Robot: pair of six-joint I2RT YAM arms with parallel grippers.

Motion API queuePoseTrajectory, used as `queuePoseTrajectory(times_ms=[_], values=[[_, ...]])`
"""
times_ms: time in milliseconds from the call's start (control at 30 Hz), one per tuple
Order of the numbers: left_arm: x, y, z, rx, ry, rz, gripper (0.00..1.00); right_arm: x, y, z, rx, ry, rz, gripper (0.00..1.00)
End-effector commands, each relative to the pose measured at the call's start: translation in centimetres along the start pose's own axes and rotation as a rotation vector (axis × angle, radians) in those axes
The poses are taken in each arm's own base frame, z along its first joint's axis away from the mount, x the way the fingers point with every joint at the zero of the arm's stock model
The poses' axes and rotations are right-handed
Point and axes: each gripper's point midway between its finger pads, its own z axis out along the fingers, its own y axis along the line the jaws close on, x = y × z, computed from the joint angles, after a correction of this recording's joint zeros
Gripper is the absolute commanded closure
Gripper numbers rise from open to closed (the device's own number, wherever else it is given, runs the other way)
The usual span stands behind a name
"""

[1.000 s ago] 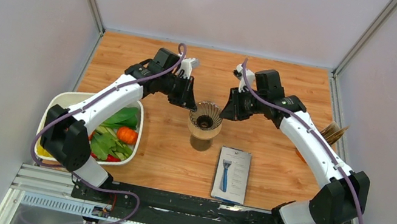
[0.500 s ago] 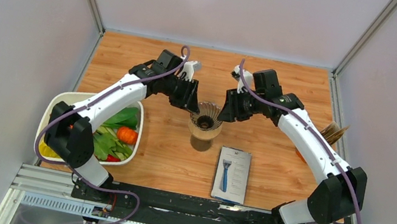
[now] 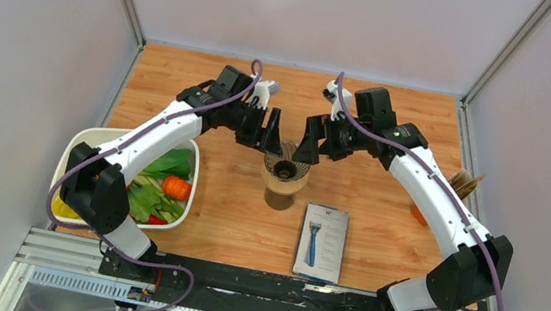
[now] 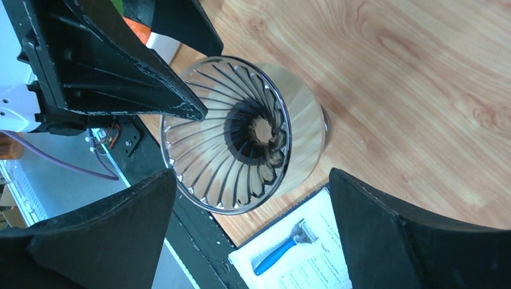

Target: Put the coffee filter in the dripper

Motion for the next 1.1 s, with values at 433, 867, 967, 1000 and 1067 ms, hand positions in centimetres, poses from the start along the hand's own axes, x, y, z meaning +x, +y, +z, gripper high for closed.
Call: queuePoseTrajectory(times_ms=[433,867,967,1000,1067], values=[[-6.9,-3.3,-9.8,-0.004,-0.364,0.145,0.26,-8.6,2.7,-7.2,0.051,-0.303,-0.207,0.0],[-6.7,-3.8,-14.7,-0.091,-0.576,0.273,0.25,-9.5,-2.7,-12.9,0.455,-0.398,-0.317,0.0],[-6.5,-3.6,-14.8,-0.104,-0.557,0.265,0.25,-8.8,-6.3,-14.4,0.593,-0.385,-0.268,0.0],[-6.4,-3.6,-14.7,-0.105,-0.553,0.264,0.25,-8.5,-7.8,-15.0,0.647,-0.374,-0.248,0.0],[-6.4,-3.5,-14.6,-0.107,-0.545,0.265,0.25,-7.8,-11.5,-17.1,0.777,-0.356,-0.184,0.0]])
